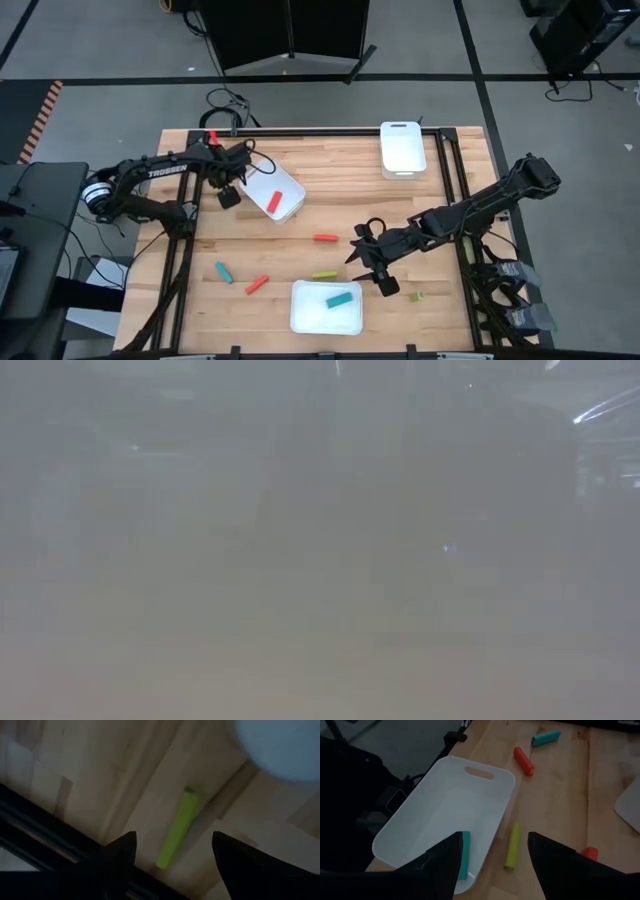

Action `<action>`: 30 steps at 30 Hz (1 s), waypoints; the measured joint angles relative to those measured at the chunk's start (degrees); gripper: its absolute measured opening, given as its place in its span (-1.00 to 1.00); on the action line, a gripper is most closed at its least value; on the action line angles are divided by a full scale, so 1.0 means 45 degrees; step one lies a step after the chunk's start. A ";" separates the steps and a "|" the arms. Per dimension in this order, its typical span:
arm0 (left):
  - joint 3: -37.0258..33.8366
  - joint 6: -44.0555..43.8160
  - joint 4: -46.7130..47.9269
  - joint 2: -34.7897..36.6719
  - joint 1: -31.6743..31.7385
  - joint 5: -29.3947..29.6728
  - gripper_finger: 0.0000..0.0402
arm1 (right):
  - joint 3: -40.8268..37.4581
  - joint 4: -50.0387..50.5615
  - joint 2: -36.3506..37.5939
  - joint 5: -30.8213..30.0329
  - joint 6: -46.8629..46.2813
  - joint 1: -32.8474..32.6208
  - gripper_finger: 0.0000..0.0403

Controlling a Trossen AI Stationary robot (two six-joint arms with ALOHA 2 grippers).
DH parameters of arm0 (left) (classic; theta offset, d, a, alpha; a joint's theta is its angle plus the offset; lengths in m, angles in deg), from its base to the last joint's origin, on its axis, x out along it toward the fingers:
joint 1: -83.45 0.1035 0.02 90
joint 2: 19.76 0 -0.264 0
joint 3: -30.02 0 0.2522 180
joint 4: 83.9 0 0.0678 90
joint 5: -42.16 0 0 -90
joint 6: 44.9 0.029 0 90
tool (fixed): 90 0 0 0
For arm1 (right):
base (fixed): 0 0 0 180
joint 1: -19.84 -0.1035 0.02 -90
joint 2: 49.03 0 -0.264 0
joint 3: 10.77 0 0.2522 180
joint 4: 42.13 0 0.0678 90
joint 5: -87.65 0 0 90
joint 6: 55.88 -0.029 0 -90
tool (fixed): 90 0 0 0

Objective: Sort blocks
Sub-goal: Put the top left green block into the top right bin

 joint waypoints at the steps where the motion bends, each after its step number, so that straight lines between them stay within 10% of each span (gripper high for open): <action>1: 0.0005 0.0031 -0.0055 -0.0014 0.0091 -0.0074 0.34 | 0.0000 0.0005 0.0000 -0.0003 -0.0043 -0.0039 0.17; 30: 0.0016 0.0802 0.0168 -0.1491 0.1180 -0.0657 0.34 | 0.0000 -0.0235 0.0000 -0.0294 0.0008 -0.0249 0.12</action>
